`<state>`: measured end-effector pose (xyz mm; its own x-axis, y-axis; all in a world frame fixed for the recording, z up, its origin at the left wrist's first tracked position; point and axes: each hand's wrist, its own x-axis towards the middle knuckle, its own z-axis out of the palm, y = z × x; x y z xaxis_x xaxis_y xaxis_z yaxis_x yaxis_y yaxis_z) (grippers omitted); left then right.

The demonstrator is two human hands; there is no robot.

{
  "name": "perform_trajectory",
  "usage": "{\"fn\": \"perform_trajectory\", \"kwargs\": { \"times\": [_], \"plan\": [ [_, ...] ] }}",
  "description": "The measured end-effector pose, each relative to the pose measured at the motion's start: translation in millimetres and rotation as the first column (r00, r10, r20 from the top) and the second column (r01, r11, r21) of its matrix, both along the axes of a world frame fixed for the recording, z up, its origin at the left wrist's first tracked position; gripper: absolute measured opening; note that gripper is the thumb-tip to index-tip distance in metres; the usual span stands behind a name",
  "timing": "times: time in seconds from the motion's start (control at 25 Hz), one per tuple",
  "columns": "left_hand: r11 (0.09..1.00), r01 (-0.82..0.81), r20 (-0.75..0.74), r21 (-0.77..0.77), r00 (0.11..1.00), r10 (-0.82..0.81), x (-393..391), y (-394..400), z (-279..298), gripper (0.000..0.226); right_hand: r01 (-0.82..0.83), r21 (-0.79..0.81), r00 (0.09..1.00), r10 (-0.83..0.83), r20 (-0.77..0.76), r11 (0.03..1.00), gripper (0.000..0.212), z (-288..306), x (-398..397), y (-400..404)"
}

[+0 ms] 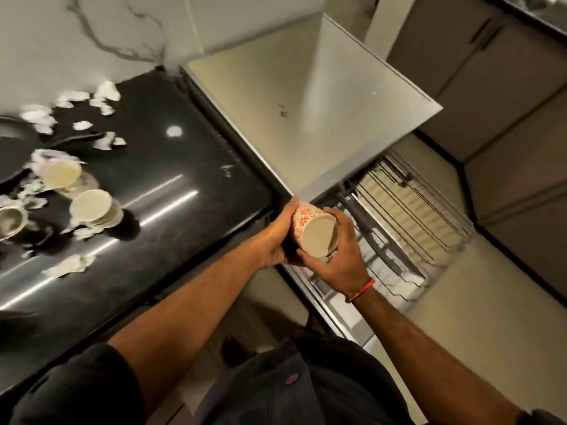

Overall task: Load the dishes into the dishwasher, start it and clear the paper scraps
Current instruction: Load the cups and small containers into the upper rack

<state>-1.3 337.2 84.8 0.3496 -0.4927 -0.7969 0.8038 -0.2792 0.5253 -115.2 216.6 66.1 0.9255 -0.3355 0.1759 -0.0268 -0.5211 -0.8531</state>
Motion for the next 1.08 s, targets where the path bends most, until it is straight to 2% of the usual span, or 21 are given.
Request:
{"fn": "perform_trajectory", "kwargs": {
  "times": [0.08,0.16,0.24,0.32,0.4,0.52,0.64,0.88,1.08],
  "plan": [
    [0.995,0.095,0.014,0.021,0.995,-0.096,-11,-42,-16,0.069,0.138,0.078,0.987,-0.131,-0.089,0.987,0.089,-15,-20,-38],
    [0.974,0.212,0.092,0.083,0.971,-0.220,-21,-80,-36,0.070,0.272,0.110,0.946,-0.245,-0.211,0.956,0.088,-39,-37,-79],
    [0.920,0.327,0.243,0.215,0.894,-0.375,-28,-113,-53,0.073,0.359,0.124,0.889,-0.299,-0.346,0.925,0.088,-67,-49,-118],
    [0.864,0.386,0.377,0.323,0.785,-0.491,-34,-131,-70,0.069,0.365,0.071,0.827,-0.289,-0.483,0.928,0.092,-98,-58,-145],
    [0.818,0.402,0.385,0.410,0.737,-0.556,-38,-149,-94,0.064,0.286,0.009,0.771,-0.225,-0.596,0.958,0.092,-137,-69,-171],
    [0.775,0.420,0.337,0.473,0.726,-0.599,-46,-152,-122,0.053,0.024,-0.044,0.667,-0.049,-0.744,0.999,0.093,-192,-76,-190],
    [0.774,0.411,0.345,0.482,0.723,-0.599,-53,-147,-134,0.047,-0.186,-0.073,0.607,0.057,-0.793,0.980,0.093,-226,-72,-197],
    [0.774,0.391,0.369,0.498,0.712,-0.597,-59,-140,-138,0.037,-0.291,-0.068,0.538,0.104,-0.837,0.954,0.096,-243,-67,-202],
    [0.811,0.345,0.411,0.472,0.727,-0.549,-57,-132,-133,0.035,-0.350,-0.017,0.484,0.165,-0.860,0.937,0.112,-238,-68,-206]
  ]
}}
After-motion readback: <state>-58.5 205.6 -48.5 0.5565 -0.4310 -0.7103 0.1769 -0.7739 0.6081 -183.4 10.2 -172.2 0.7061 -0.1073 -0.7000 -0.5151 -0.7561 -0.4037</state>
